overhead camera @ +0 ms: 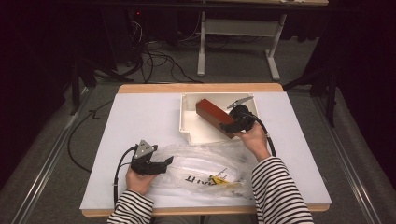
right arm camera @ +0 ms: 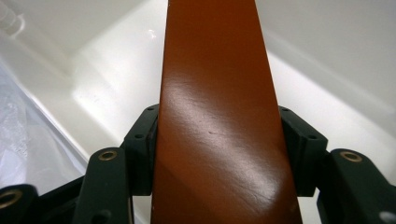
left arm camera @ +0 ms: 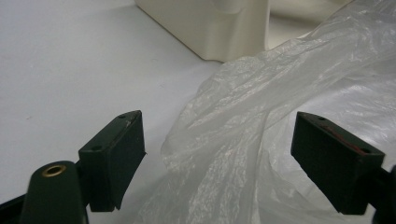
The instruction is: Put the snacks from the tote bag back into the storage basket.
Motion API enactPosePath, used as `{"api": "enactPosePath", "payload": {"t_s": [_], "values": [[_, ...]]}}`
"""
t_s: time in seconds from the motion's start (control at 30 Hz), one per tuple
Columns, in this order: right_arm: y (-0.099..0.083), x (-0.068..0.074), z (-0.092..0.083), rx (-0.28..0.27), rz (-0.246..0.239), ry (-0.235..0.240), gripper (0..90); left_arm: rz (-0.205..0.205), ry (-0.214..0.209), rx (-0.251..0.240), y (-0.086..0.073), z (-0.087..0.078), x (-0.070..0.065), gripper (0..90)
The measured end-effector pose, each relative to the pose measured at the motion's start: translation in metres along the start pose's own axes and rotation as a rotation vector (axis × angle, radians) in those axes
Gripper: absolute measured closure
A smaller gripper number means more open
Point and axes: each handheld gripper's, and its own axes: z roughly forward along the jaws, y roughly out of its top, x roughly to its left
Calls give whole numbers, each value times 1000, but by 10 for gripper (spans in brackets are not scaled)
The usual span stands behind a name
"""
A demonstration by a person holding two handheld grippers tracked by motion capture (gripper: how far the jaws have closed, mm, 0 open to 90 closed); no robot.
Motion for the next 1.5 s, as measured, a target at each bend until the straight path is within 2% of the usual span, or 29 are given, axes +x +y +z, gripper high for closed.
{"api": "enactPosePath", "payload": {"t_s": [0.4, 0.53, 0.63, 0.7, 0.8, 0.97, 1.2, 1.5], "values": [[-2, -6, 15, 44, 28, -2, 416, -1, -2, -1, 0, 0, 0, 178], [-3, -7, 18, 51, 25, -2, 415, -1, -3, -1, 0, 0, 0, 178], [-3, -7, 24, 74, 25, -7, 412, -3, -4, -1, 0, 0, 0, 177], [-3, -6, 28, 100, 9, -21, 411, -3, -4, -1, 0, 0, 0, 176], [-4, -6, 30, 108, 13, -16, 406, -6, -5, -1, 0, 0, 0, 176], [-4, -8, 26, 72, 33, 14, 364, -3, -5, -2, 0, 0, 0, 176], [-3, -5, 16, 24, 46, 7, 342, -3, -4, 0, 0, 0, 0, 176], [-2, -3, -4, -64, 73, 6, 391, -4, -4, 1, 0, 0, 0, 176]]}}
